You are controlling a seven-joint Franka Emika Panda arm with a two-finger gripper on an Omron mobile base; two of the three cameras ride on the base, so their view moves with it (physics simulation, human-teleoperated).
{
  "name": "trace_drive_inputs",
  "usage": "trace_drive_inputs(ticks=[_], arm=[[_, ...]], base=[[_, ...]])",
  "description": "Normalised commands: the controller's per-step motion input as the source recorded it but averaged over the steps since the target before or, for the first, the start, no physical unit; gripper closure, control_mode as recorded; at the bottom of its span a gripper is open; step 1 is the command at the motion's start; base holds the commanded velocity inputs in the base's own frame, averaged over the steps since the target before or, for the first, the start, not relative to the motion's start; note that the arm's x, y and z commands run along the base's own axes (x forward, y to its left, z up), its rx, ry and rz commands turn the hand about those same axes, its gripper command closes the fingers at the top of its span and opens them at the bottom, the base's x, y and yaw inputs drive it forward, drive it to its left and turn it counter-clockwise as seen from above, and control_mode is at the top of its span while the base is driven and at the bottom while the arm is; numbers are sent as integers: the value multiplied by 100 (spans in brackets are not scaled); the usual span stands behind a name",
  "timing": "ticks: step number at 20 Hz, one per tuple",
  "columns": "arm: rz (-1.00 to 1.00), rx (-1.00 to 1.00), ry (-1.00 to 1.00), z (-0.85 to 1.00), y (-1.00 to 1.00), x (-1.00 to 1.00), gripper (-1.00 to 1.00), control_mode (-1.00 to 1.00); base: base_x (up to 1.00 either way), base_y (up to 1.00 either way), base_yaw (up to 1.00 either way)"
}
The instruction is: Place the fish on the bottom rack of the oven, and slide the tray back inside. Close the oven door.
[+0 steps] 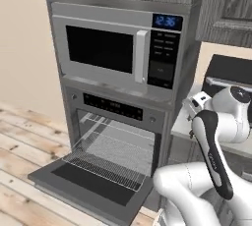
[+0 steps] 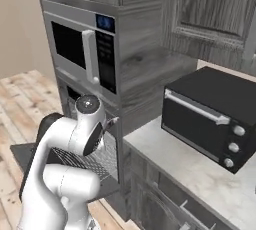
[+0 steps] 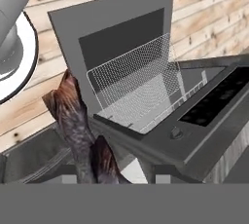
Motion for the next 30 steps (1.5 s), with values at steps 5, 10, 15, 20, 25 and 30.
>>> trace_drive_inputs(ticks=[5,10,15,20,25,30], arm=[[0,0,0,0,0,0,100,100],[0,0,0,0,0,0,100,100],[0,0,0,0,0,0,100,100],[0,0,0,0,0,0,100,100],[2,0,1,-3,0,5,100,-100],[1,0,0,-2,1,33,100,-100]], base=[[0,43,39],[15,53,37],[49,23,30],[53,0,25],[24,0,16],[0,0,0]])
